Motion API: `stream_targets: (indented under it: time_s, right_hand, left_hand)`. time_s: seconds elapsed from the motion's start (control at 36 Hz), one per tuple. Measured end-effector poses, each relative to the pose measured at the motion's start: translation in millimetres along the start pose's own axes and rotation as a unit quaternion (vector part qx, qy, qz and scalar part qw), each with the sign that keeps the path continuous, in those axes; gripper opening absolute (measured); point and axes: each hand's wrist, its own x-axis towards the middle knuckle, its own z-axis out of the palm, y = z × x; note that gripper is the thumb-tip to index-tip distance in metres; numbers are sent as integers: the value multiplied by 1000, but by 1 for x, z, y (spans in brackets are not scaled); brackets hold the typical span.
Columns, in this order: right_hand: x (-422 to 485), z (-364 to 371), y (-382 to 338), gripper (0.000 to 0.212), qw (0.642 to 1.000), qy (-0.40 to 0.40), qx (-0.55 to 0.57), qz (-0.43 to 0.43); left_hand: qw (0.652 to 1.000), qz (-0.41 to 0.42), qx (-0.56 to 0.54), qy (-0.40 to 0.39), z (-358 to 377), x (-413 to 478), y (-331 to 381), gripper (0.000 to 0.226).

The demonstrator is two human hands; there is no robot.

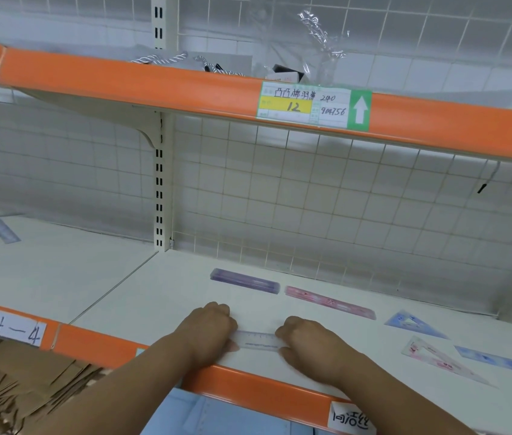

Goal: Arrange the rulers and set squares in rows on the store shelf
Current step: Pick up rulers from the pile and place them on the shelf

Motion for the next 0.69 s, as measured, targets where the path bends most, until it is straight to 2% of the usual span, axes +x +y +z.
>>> stream_targets:
  time_s: [0.19,0.33,0.5,0.69]
  right_hand:
    - [0,2,2,35,1000,21,12,-11]
    - [5,4,3,26,999,41,14,9]
    - [10,5,12,27,997,54,28,42]
    - [23,7,20,30,994,59,64,65]
  left_hand:
    - [999,5,37,0,-1,0,1,33]
    - [1000,-2,1,9,-2,4,0,37]
    - [997,-53,-62,-7,-2,5,-11,45]
    - [993,-98,-64,-29,-3,2,-23,45]
